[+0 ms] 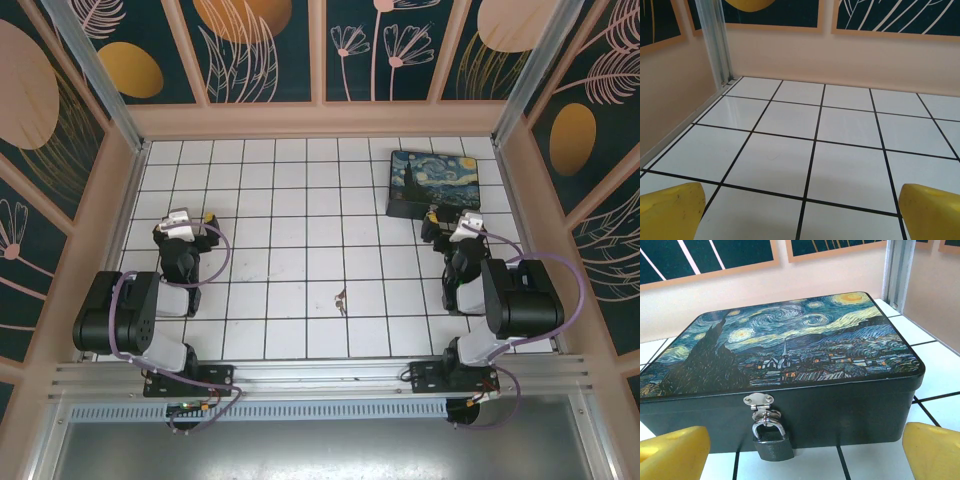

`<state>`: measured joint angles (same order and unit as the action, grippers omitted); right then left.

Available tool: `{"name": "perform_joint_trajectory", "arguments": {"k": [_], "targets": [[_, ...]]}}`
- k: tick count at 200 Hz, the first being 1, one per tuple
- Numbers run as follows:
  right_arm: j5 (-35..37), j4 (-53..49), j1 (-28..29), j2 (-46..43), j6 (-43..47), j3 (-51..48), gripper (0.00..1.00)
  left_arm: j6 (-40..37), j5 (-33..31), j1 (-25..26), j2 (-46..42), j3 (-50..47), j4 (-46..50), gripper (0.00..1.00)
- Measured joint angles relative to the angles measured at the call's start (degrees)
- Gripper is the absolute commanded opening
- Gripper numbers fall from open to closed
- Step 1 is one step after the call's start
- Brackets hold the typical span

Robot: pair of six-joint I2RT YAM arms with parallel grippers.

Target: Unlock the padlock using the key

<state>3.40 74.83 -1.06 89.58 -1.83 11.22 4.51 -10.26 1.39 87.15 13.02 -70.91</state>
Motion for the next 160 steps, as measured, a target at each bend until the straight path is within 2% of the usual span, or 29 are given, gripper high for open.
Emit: {"name": "perform_joint_trajectory", "arguments": {"k": [160], "targets": [[-3.4, 0.0, -0.1, 0.0, 0.2, 0.0, 0.99, 0.0, 0.9, -0.1, 0.0, 0.0, 0.0, 0.99]]}}
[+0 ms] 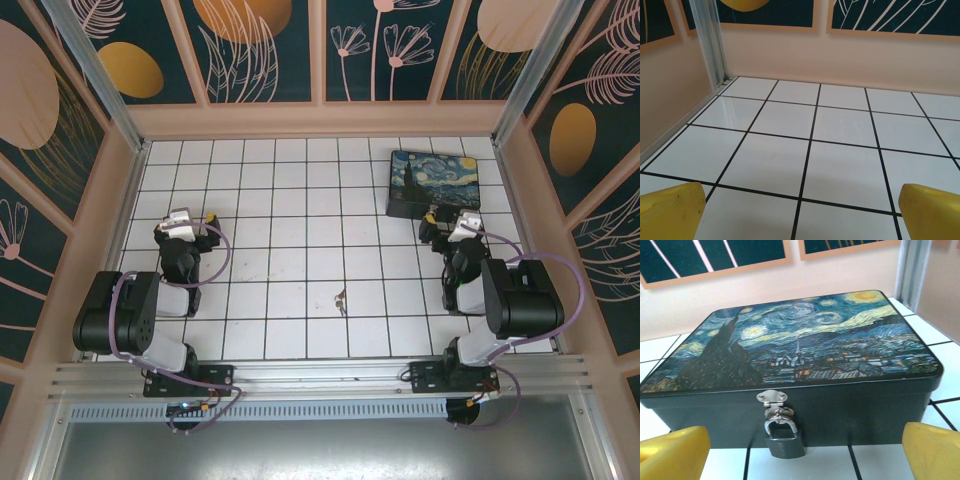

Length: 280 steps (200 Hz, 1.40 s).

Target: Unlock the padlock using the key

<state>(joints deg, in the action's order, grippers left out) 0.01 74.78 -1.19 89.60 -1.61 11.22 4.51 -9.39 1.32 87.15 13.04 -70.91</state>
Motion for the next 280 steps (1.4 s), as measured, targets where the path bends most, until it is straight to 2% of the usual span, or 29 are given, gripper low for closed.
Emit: {"name": "perform_joint_trajectory", "arguments": {"k": [25, 38, 45, 54, 74, 96, 116, 130, 149, 168, 192, 252, 280], "targets": [[-1.0, -0.9, 0.0, -0.3, 0.3, 0.3, 0.99, 0.0, -0.1, -0.3, -0.1, 0.2, 0.6, 0.99], [-0.9, -4.2, 0.0, -1.7, 0.2, 1.4, 0.99, 0.6, -1.7, -0.3, -1.2, 2.2, 5.2, 0.99], [-0.3, -7.7, 0.0, -3.6, -0.2, 2.5, 0.98, 1.4, -3.4, -0.3, -2.0, 4.7, 9.5, 0.99], [0.7, -13.8, 0.0, -6.5, -1.6, 4.8, 0.92, 2.4, -6.2, -0.3, -2.7, 9.1, 15.8, 0.99], [3.3, -29.3, -0.6, -11.7, -7.0, 13.6, 0.93, 4.5, -9.2, -0.5, -2.8, 20.5, 27.2, 0.99], [2.3, -42.3, -3.0, -15.5, -13.3, 21.1, 0.94, 9.9, -9.1, -0.5, -1.4, 30.0, 37.8, 0.99], [0.8, -50.2, -7.7, -17.6, -16.8, 23.8, 0.95, 17.1, -7.8, -0.2, -1.5, 31.2, 43.0, 0.99], [-1.3, -54.9, -12.4, -16.7, -18.2, 25.9, 0.95, 20.9, -8.4, 2.4, -1.4, 30.8, 47.5, 0.99], [-3.7, -59.0, -16.9, -12.9, -18.5, 29.2, 0.95, 24.2, -9.1, 11.5, 1.4, 34.5, 55.4, 0.99], [-7.6, -61.1, -19.1, -7.6, -18.5, 32.6, 0.95, 26.3, -6.9, 19.9, 8.0, 43.6, 60.8, 0.99], [-13.4, -61.8, -20.7, -0.5, -18.6, 36.5, 0.96, 27.2, -3.0, 25.6, 13.1, 51.1, 63.5, 0.99], [-25.9, -61.2, -21.1, 15.2, -17.4, 50.9, 0.90, 26.9, 19.2, 28.7, 22.5, 57.9, 61.0, 0.99], [-31.5, -61.7, -20.0, 19.6, -15.1, 54.2, 0.86, 27.2, 24.5, 29.1, 24.2, 57.7, 59.4, 0.98]]}}
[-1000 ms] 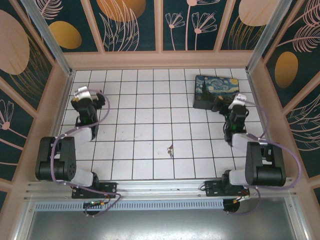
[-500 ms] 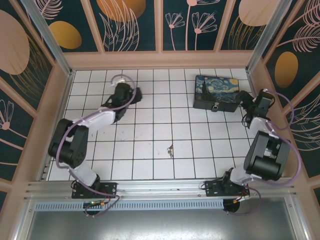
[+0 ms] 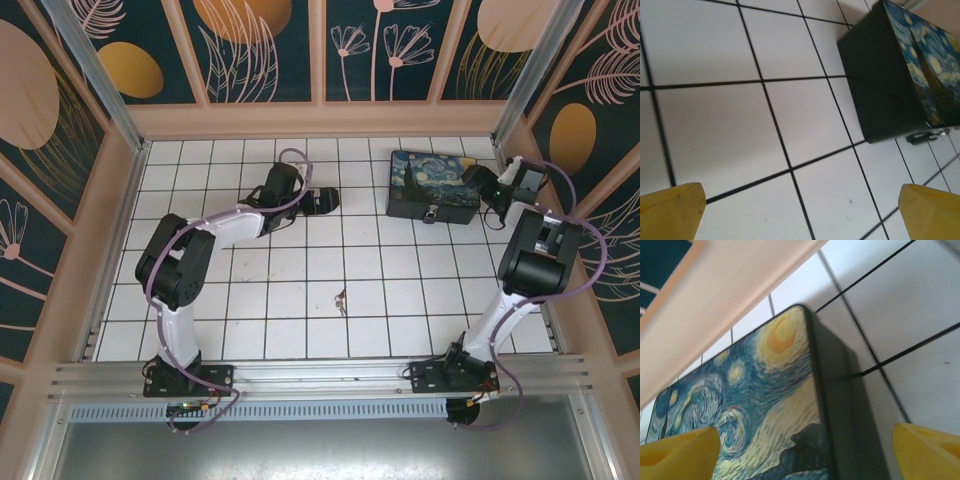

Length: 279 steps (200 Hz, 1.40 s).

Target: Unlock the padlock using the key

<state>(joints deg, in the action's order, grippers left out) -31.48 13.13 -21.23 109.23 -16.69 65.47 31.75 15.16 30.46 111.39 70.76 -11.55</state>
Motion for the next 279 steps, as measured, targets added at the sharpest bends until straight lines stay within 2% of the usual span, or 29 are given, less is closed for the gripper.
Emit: {"name": "perform_joint_trajectory", "arguments": {"k": [37, 68, 96, 123, 167, 217, 249, 279], "targets": [[-1.1, -4.2, 5.6, 3.9, 7.4, 5.4, 0.82, -1.5, -0.4, 0.0, 1.4, 1.7, 0.9, 0.99], [2.4, -9.2, 14.8, 4.2, 15.1, 8.1, 0.79, -1.4, -1.5, -1.1, 3.0, 3.7, 1.4, 0.99], [4.5, -12.0, 22.7, 4.2, 17.9, 9.3, 0.79, 0.1, -0.7, -4.2, 4.2, 4.2, 1.6, 0.98], [6.3, -11.0, 27.6, 3.4, 17.8, 7.9, 0.79, 0.7, -0.8, -5.9, 4.3, 4.5, 2.9, 0.99], [7.8, -10.1, 32.5, 0.4, 14.1, 4.2, 0.77, 0.9, -2.4, -6.6, 3.9, 6.7, 8.0, 0.97], [7.5, -9.0, 38.9, -7.0, 7.7, -4.8, 0.77, 1.0, -2.9, -7.0, -1.6, -1.3, 10.2, 0.92], [8.1, -9.1, 42.4, -9.2, 6.1, -7.3, 0.78, 1.6, -4.2, -7.2, -6.6, -7.0, 10.3, 0.89], [8.6, -9.1, 43.5, -10.0, 5.5, -8.5, 0.81, 2.4, -4.3, -7.4, -9.7, -10.6, 10.3, 0.89]]}}
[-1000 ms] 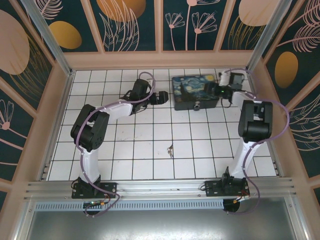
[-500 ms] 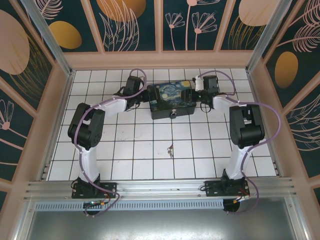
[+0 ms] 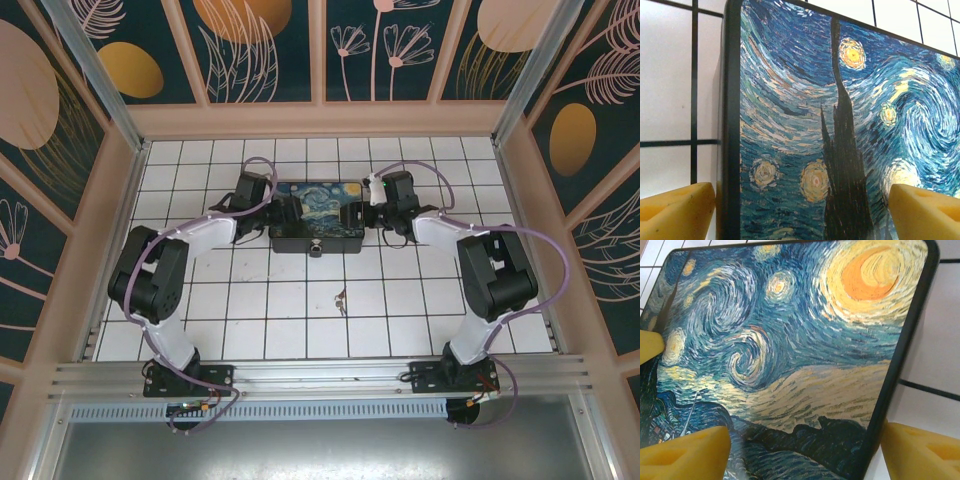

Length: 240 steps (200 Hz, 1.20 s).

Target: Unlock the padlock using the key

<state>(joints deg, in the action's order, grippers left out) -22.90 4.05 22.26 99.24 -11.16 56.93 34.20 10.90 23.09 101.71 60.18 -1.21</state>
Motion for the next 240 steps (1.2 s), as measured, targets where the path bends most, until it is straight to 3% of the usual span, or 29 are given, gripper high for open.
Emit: {"name": "perform_joint_trajectory", "arguments": {"k": [41, 70, 106, 116, 143, 181, 202, 240], "targets": [[1.3, -1.5, -0.3, -1.6, -0.2, -0.7, 0.84, 0.2, -0.9, -0.2, -1.5, -0.6, 1.5, 0.96], [3.5, -4.4, -1.6, -9.8, -1.2, -3.5, 0.84, -0.1, -3.2, -1.8, -7.5, -1.7, 5.0, 0.98], [6.3, -7.6, -1.4, -25.3, -6.2, -9.4, 0.71, -0.9, -7.1, -2.8, -17.5, -2.4, 9.3, 0.96], [6.9, -8.3, -0.5, -29.8, -9.1, -12.7, 0.62, -0.9, -7.5, -2.7, -19.8, -3.4, 10.1, 0.96], [8.6, -10.2, 6.2, -40.4, -19.0, -23.9, 0.43, -0.9, -9.0, 0.2, -22.7, -6.2, 13.4, 0.97], [15.3, -9.2, 23.0, -48.3, -36.4, -36.2, 0.37, -0.9, -8.5, 3.9, -23.0, -7.6, 16.4, 0.97], [19.0, -4.5, 28.8, -46.4, -43.6, -39.5, 0.32, -0.8, -8.7, 3.7, -23.5, -7.5, 16.5, 0.97], [23.1, 4.7, 31.7, -35.6, -51.1, -39.8, 0.28, -0.7, -8.7, 3.7, -23.6, -6.8, 16.5, 0.98]]}}
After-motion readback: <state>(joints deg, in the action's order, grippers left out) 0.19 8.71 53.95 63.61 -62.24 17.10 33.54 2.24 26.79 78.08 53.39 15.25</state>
